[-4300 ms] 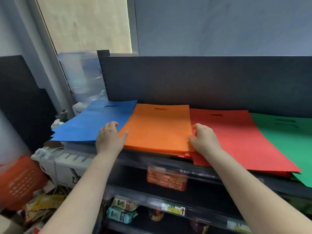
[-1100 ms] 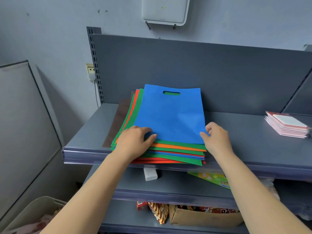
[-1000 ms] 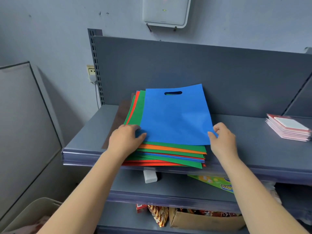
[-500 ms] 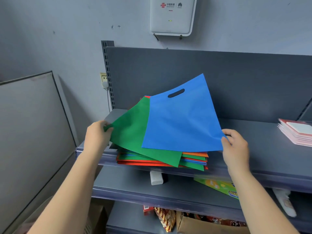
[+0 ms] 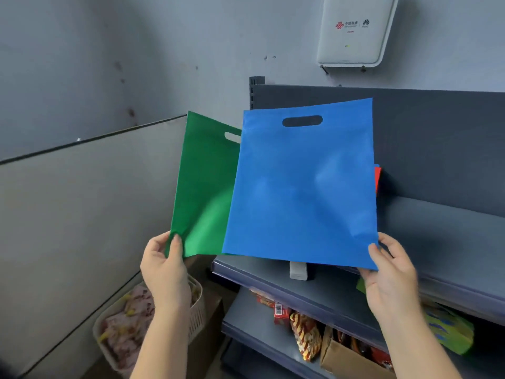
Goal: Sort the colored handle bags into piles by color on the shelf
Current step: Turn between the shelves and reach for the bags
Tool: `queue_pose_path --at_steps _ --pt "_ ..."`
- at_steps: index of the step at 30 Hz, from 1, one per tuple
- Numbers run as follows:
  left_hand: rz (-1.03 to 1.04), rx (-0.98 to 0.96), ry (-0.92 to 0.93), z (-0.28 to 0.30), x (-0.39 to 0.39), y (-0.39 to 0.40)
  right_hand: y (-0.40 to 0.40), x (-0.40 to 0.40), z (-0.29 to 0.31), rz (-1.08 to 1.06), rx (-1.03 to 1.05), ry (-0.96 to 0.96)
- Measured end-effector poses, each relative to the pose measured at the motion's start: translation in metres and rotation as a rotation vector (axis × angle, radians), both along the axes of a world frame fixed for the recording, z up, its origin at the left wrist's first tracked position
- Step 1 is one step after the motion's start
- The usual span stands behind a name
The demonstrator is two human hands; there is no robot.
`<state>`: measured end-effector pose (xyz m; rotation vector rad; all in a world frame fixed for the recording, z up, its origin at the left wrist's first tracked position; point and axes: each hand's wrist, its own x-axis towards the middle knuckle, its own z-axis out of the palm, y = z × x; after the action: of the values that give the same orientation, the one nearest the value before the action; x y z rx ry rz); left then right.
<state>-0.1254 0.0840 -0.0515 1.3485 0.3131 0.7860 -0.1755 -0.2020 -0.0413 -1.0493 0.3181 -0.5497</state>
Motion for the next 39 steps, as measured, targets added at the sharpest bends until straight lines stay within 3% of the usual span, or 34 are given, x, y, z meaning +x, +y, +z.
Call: queue_pose_path --at_steps 16,23,39 --pt "0.427 -0.228 -0.204 0.002 -0.247 0.136 0.176 -0.087 -0.018 0.646 0.266 0.028" --pt "0.595 -0.261 -0.226 0.009 -0.329 0.180 0.241 -0.123 -0.014 0.838 0.296 0.110" --pt "0.830 -0.239 -0.194 0.024 -0.507 0.323 0.434 -0.256 0.015 1.183 0.431 0.055"
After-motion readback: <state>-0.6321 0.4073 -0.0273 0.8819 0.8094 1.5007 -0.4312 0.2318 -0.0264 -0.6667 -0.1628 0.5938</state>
